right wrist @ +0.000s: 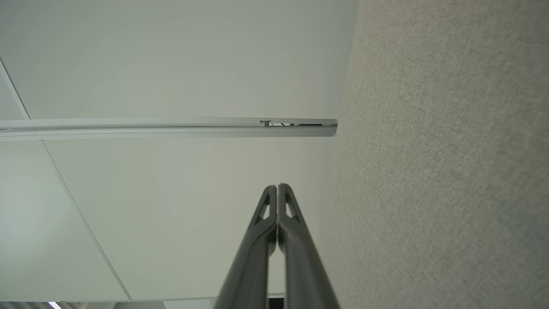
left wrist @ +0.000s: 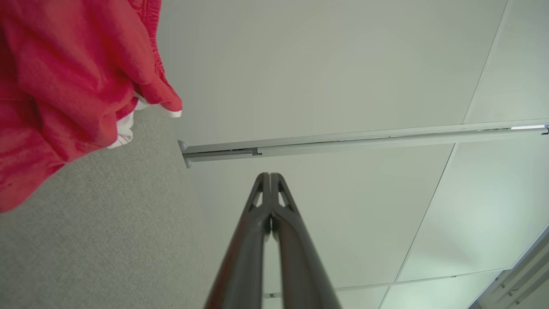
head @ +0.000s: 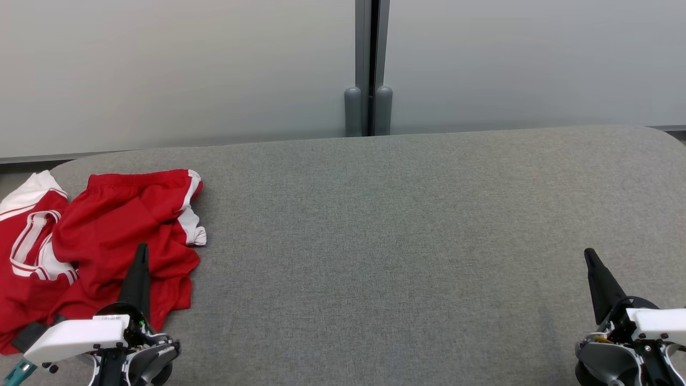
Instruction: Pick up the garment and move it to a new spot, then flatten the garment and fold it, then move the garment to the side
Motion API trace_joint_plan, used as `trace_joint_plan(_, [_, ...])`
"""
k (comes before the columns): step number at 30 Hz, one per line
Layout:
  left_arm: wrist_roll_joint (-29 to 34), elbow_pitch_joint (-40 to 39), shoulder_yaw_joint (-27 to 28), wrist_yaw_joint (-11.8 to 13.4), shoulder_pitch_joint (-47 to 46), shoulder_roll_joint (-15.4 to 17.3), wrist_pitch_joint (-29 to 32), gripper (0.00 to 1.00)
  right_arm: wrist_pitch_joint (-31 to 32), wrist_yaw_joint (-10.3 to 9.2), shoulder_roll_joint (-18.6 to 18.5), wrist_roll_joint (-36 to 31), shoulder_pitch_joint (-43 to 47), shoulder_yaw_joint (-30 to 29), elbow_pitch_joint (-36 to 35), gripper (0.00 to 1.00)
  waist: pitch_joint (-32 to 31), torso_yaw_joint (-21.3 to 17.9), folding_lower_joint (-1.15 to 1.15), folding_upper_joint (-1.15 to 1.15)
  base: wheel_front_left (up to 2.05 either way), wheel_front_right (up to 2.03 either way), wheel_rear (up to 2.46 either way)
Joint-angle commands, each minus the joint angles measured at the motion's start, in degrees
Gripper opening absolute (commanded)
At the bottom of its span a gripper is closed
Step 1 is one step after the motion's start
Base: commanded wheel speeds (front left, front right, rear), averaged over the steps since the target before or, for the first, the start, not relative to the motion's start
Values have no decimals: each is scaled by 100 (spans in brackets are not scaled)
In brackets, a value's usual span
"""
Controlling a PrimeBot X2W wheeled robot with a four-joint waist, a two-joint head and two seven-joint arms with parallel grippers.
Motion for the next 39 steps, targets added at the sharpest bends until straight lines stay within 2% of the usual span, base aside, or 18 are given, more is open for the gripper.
trace_joint_plan(1, [-7,-15,22,-47,-61,30,16,0,16,2,-20,-15,-28,-4,12,0,0,0,0,0,0,0,0])
trace_joint_plan(14, [-7,-15,22,-47,-61,30,16,0,15,2,-20,-14,-28,-3,12,0,0,0,0,0,0,0,0])
trace_joint_plan(15, [0,5,-2,0,2,-1,-1,100,-1,0,1,0,1,1,4,100,0,0,0,0,0,0,0])
trace_joint_plan(27, [97,-17,-252,3,207,-22,-298,100,-301,0,20,-357,182,218,-71,100,1,7,0,0,0,0,0])
trace_joint_plan(35, [839,-95,-287,-1,265,-15,-510,100,-512,0,-38,-1341,229,347,-356,100,2,24,0,0,0,0,0])
trace_joint_plan(39, [1468,-143,-324,14,299,-12,-632,100,-635,1,-100,-2092,257,456,-521,100,-5,34,0,0,0,0,0])
